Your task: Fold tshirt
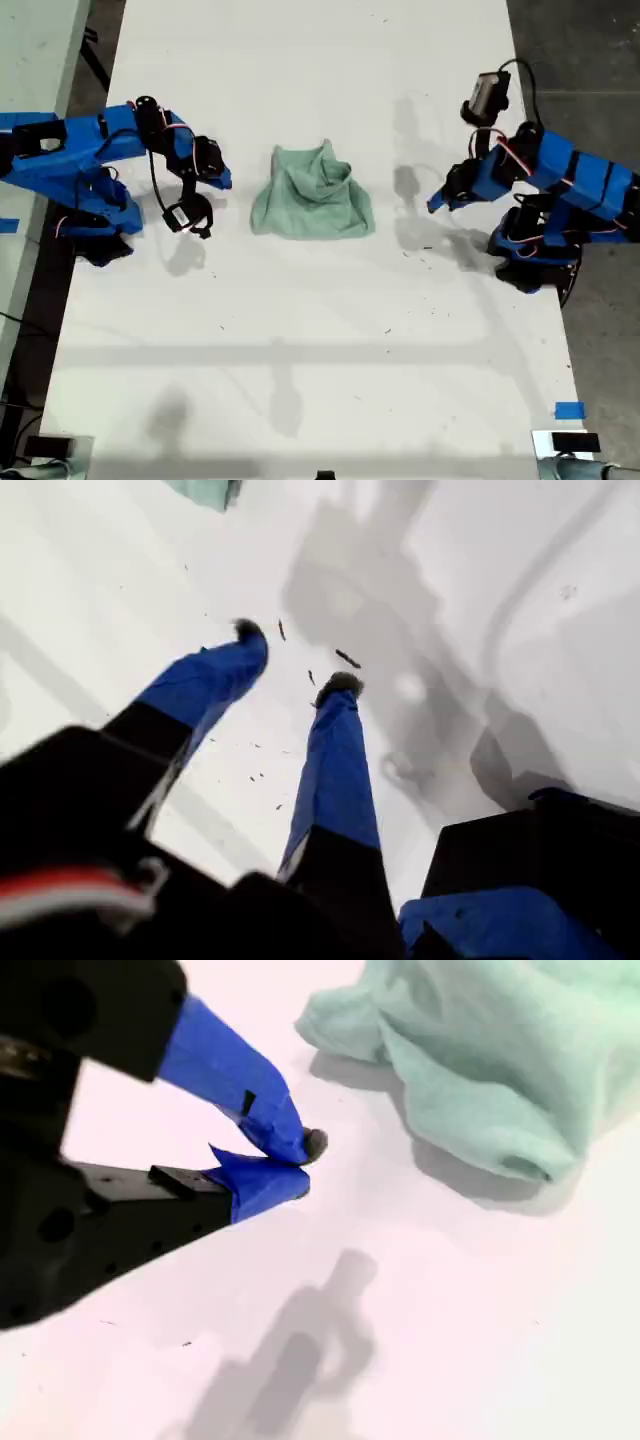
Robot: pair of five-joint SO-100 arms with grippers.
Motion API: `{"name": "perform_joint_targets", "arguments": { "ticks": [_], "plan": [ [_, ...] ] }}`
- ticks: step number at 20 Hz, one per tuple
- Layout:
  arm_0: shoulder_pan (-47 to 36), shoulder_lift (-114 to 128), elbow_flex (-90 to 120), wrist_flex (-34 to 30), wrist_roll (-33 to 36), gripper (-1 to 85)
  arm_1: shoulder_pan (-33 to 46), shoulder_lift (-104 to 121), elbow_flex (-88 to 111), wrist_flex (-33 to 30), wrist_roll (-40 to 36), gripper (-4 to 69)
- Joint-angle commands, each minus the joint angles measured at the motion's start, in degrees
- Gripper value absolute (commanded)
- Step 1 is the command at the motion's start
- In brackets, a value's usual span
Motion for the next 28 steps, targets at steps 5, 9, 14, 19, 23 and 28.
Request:
{"name": "perform_joint_targets", "arguments": {
  "ticks": [5,9,14,19,23,28],
  "plan": [
    [11.16,14.15,22.50,-16.96,-8.44,0.1,-10.63,25.31,20.13,-8.44,8.53,-1.2],
    [10.20,34.98,36.04,-18.63,-10.28,0.1,-11.51,0.62,7.38,-19.16,4.66,-1.2],
    [10.37,44.91,45.26,-19.60,-13.36,0.1,-13.71,-37.79,-27.60,-23.29,-2.90,-1.5],
    [11.95,81.21,51.50,-4.75,-16.61,0.1,-17.93,-71.28,-68.47,-13.89,-6.94,-1.7],
    [13.10,81.30,51.59,-4.57,-16.87,0.5,-17.93,-82.71,-83.76,-10.11,-8.79,-1.7],
    [15.64,87.19,51.42,-2.11,-17.93,5.6,-4.13,-82.35,-85.08,-11.25,-18.90,-1.7]
  ]
}}
